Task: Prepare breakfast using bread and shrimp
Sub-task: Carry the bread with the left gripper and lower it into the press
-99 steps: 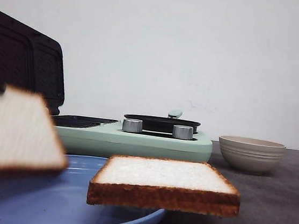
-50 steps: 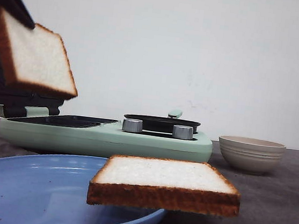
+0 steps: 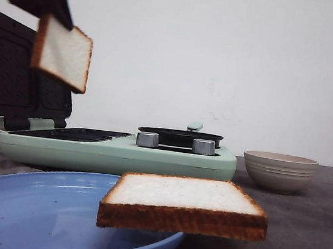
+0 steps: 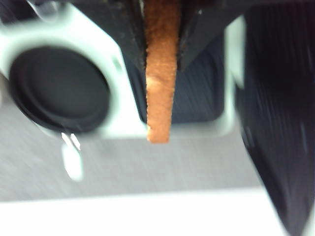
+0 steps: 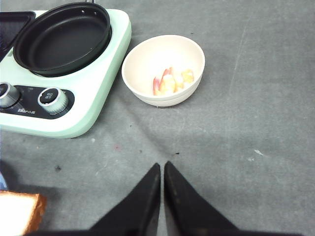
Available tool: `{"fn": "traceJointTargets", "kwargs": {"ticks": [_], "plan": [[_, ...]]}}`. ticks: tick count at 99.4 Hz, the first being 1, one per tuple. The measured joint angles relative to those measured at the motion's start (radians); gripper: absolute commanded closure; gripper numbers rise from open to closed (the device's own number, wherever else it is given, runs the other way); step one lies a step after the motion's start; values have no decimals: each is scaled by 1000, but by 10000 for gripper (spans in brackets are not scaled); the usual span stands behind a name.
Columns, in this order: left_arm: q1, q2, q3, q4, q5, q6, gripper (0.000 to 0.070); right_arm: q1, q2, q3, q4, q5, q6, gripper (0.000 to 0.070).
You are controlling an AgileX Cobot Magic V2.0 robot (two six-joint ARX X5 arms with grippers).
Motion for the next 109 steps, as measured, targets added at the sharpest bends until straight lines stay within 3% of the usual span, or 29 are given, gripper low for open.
{"fn": "traceJointTargets", "kwargs": {"ticks": [35, 54, 84, 109], "plan": [[-67, 341, 235, 32, -244, 270, 696, 0, 0, 0, 0, 0, -20, 697], [-85, 455, 285, 136, -391, 418, 696, 0, 0, 0, 0, 0, -27, 697], [-100, 536, 285, 241, -452, 583, 696, 0, 0, 0, 0, 0, -45, 697], [-101, 545, 285, 253, -452, 622, 696, 0, 0, 0, 0, 0, -45, 697]]}}
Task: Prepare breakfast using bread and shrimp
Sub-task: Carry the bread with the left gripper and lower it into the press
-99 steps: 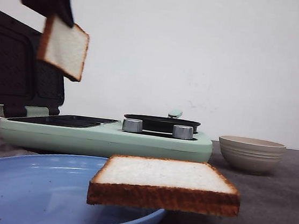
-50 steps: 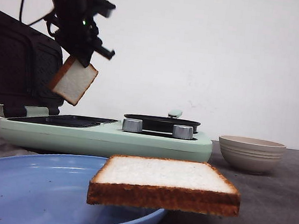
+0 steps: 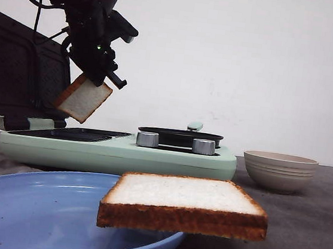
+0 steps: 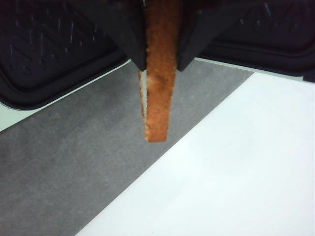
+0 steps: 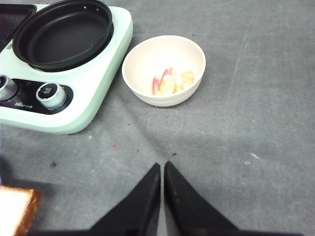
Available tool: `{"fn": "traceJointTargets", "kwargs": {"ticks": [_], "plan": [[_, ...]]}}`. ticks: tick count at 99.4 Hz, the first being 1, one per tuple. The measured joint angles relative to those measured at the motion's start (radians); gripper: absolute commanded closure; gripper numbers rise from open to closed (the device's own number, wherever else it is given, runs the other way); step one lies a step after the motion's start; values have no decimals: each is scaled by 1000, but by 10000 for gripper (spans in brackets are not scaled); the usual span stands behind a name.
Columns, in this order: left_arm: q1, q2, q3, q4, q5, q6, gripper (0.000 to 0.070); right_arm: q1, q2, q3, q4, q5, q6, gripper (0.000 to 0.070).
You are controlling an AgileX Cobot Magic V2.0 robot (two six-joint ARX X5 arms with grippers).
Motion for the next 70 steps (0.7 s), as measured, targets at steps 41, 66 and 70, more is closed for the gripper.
{"fn": "traceJointTargets", "kwargs": {"ticks": [41, 66, 70], "plan": [[-13, 26, 0, -25, 35, 6, 696, 0, 0, 0, 0, 0, 0, 697], [-17, 29, 0, -47, 37, -6, 696, 0, 0, 0, 0, 0, 0, 697], [-17, 29, 0, -52, 40, -9, 695, 0, 0, 0, 0, 0, 0, 697]]}}
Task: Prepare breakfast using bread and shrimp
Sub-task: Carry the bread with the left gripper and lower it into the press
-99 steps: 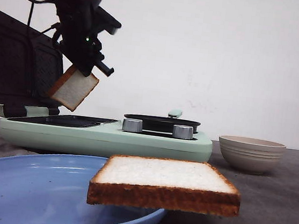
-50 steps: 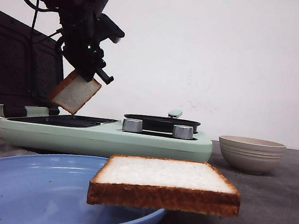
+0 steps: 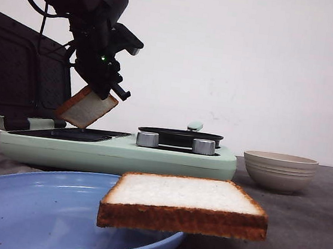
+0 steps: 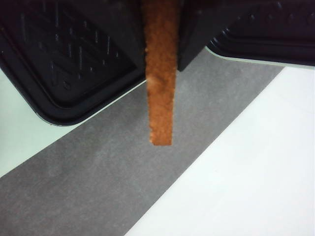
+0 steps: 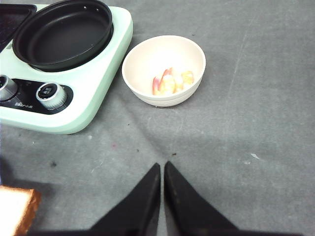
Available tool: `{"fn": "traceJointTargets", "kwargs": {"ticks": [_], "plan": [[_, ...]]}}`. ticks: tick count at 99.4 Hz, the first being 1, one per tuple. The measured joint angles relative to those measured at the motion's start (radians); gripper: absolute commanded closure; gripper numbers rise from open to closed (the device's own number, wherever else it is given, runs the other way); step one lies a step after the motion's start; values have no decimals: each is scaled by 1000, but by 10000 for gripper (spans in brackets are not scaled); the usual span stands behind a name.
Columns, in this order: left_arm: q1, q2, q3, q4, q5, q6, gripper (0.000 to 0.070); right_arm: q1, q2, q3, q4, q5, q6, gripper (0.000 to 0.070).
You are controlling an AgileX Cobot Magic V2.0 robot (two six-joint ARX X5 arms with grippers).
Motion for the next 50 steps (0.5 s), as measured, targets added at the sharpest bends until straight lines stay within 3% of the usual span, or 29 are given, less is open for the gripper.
{"fn": "traceJointTargets", "kwargs": {"ticks": [20, 40, 50], "plan": [[0, 1, 0, -40, 40, -8, 565, 0, 0, 0, 0, 0, 0, 697], [0, 2, 0, -49, 67, -35, 341, 0, 0, 0, 0, 0, 0, 697], [0, 4, 0, -49, 78, -48, 285, 0, 0, 0, 0, 0, 0, 697]]}}
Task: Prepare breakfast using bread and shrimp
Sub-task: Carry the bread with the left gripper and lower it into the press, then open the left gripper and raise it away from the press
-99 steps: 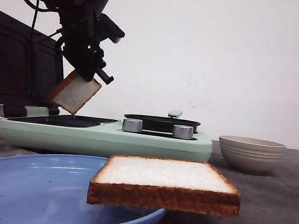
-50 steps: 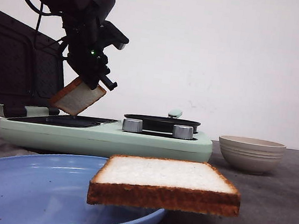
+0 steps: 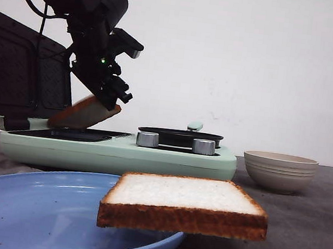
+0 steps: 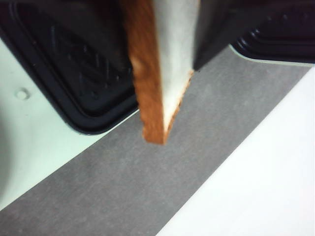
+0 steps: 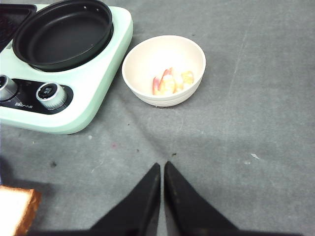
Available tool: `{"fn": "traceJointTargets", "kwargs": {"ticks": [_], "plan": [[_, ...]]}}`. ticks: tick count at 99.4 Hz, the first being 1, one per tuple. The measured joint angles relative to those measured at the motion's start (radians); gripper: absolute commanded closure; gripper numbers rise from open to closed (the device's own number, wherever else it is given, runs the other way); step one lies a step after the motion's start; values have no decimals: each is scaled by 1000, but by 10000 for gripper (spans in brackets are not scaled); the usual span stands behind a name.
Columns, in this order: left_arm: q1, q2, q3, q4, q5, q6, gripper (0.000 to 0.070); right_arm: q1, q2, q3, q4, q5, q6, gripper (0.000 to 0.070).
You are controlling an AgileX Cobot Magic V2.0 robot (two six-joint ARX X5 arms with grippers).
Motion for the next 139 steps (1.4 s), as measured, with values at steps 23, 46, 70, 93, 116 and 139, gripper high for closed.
{"fn": "traceJointTargets", "kwargs": {"ticks": [23, 46, 70, 93, 116, 139], "plan": [[-3, 1, 0, 0, 31, -45, 179, 0, 0, 0, 0, 0, 0, 697], [-12, 2, 19, -12, 99, -124, 134, 0, 0, 0, 0, 0, 0, 697], [-13, 2, 127, -120, 221, -210, 139, 0, 0, 0, 0, 0, 0, 697], [-12, -63, 147, -145, 326, -291, 144, 0, 0, 0, 0, 0, 0, 697], [19, -217, 148, -198, 489, -382, 145, 0, 0, 0, -34, 0, 0, 697], [107, -307, 148, -351, 700, -455, 146, 0, 0, 0, -100, -9, 1, 696]]}}
